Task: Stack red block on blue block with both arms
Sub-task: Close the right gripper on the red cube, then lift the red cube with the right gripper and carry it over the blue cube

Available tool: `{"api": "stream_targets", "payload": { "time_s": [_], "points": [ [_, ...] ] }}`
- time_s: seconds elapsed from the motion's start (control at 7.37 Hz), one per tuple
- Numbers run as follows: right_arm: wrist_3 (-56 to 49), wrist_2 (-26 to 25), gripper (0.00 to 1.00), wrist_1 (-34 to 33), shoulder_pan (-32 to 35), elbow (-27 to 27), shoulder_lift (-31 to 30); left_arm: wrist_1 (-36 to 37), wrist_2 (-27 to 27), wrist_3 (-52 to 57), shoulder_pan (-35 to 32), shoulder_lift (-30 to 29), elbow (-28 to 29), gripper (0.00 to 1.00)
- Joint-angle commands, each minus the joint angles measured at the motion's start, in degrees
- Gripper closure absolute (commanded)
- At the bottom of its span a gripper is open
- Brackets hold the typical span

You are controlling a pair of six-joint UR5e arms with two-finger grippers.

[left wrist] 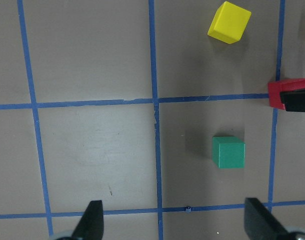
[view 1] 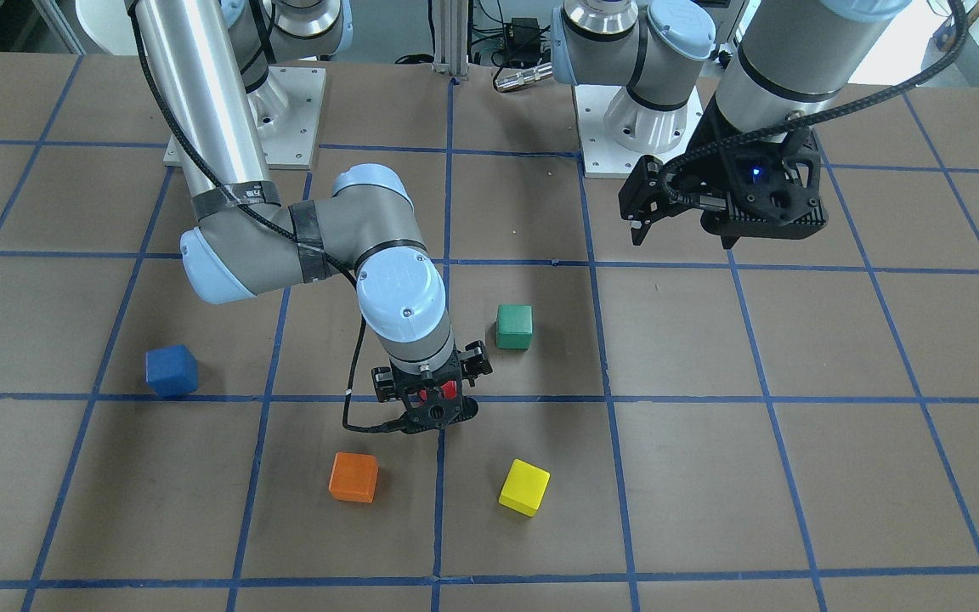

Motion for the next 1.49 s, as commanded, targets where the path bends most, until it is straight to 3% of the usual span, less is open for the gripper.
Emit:
{"api": "stream_targets", "payload": {
  "time_s": [0.0, 0.27, 0.41, 0.81, 1.36],
  "points": [
    [-0.41, 0.8, 0.05, -1.0, 0.1, 0.2, 0.55, 0.05, -0.01, -1.2, 0.01, -0.02, -0.01, 0.0],
    [0.02, 0.53, 0.9, -2.85, 0.1, 1.43, 0.56, 0.05, -0.09, -1.38, 0.09, -0.02, -0.01, 0.0],
    [0.03, -0.08, 1.0, -2.42, 0.02, 1.26, 0.03, 0.05, -0.09, -1.38, 0.1, -0.11, -0.01, 0.0],
    [-0.85, -4.12, 1.0, 3.7, -1.9, -0.05, -6.27, 0.05, -0.09, -1.47, 0.1, -0.02, -0.01, 0.0],
    [-4.86, -4.47, 1.0, 20.39, -17.61, 0.47, -19.1, 0.05, -0.09, -1.47, 0.1, -0.02, -0.19, 0.0]
  ]
}}
